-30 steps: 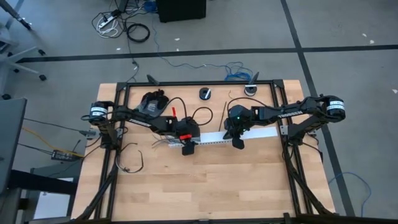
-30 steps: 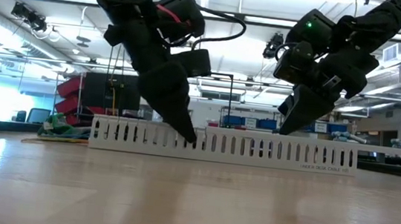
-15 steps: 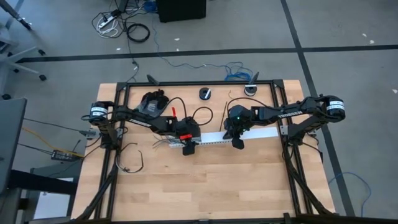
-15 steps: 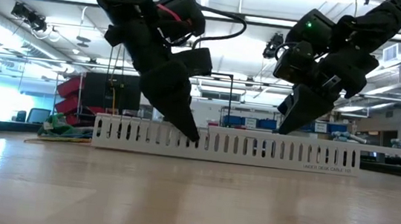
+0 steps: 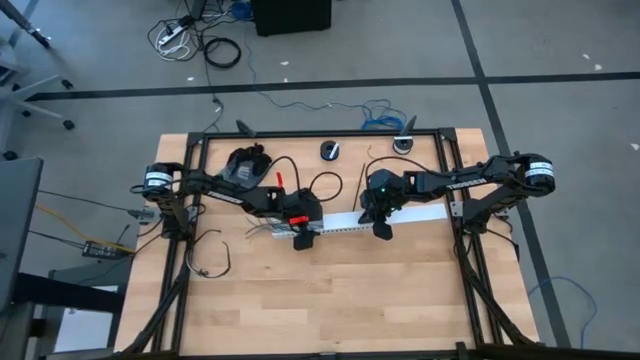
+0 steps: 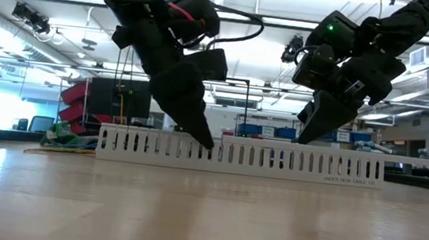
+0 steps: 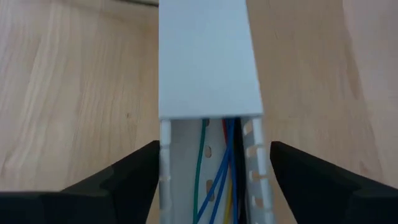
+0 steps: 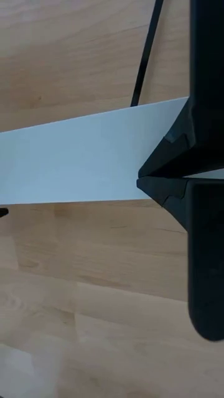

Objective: Ziptie cables
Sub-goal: Close the white cable duct

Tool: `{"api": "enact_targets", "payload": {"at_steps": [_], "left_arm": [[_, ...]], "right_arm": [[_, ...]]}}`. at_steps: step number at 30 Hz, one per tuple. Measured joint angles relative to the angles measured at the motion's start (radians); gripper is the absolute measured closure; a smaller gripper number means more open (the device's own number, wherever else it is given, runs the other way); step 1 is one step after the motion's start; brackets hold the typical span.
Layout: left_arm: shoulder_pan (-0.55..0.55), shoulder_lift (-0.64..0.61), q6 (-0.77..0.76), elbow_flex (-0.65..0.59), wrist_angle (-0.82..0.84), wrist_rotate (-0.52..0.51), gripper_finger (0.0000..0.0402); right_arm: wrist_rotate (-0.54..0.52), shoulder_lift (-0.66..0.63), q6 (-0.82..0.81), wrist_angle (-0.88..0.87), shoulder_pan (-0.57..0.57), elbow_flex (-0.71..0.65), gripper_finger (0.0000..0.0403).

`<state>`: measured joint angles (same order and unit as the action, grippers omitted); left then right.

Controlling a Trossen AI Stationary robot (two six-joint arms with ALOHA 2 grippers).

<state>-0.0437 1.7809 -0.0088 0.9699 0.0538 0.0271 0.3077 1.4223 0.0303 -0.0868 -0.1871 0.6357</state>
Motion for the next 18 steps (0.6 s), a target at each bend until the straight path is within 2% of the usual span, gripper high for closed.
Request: {"api": "enact_targets", "payload": {"at_steps": [8, 18], "left_arm": [[0.0, 0.0, -0.022, 0.0, -0.036, 0.012, 0.0106], [0.0, 0.0, -0.022, 0.0, -0.035, -0.02, 0.0113]], "right_arm": [[0.0, 0.0, -0.001, -0.003, 0.0, 0.0, 0.0403], [-0.007, 0.0, -0.002, -0.003, 0.0, 0.0, 0.0403]]}}
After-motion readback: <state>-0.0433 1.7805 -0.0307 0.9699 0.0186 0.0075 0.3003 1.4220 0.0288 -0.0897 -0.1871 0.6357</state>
